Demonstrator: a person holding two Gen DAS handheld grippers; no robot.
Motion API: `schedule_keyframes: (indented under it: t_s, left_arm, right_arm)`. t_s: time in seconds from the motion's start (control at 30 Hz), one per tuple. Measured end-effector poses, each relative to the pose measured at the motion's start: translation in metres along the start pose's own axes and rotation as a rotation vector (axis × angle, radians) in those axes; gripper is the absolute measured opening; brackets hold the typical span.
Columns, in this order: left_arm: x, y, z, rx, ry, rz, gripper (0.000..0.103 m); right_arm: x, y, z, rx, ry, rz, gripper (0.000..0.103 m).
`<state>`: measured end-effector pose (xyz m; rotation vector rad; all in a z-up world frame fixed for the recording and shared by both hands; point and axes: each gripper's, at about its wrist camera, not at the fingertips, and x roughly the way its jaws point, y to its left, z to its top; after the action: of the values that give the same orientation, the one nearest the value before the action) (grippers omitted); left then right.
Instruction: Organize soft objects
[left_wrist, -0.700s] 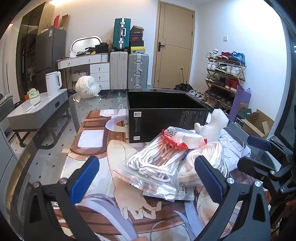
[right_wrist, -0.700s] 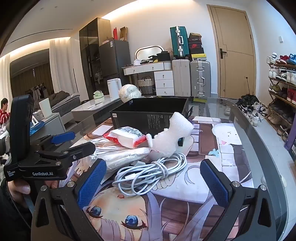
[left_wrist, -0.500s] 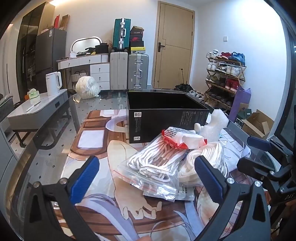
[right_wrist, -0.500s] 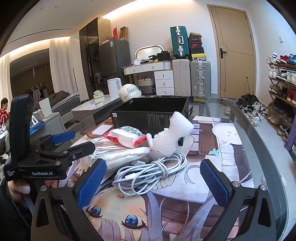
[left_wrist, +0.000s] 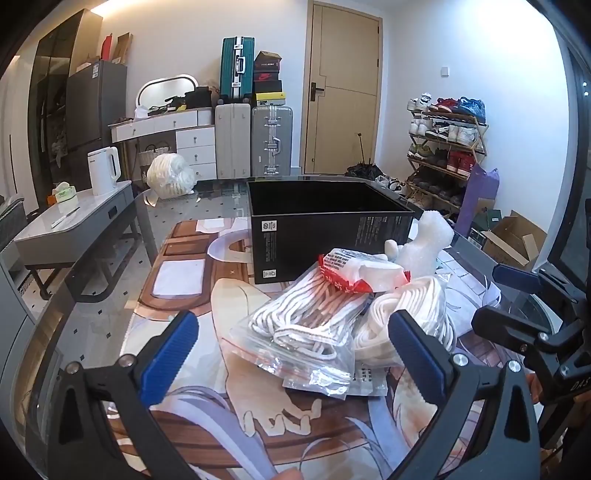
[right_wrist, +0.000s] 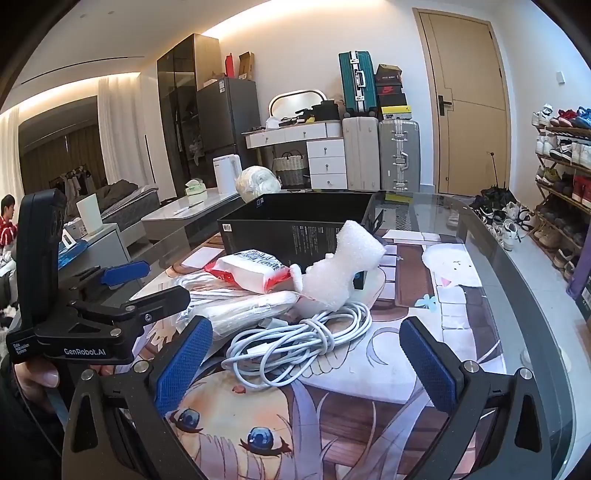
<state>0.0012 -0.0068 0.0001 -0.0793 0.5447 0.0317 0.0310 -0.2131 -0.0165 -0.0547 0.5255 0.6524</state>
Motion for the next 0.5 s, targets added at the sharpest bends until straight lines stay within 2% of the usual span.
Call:
schedule_keyframes:
  t_s: [0.5]
  left_arm:
    - [-0.0001, -0.0037, -0.0023, 0.016, 0.005, -0.005, 0.103]
  right_arm:
    - [0.0026, 0.0024, -0.0041, -0.006, 0.005, 0.000, 0.103]
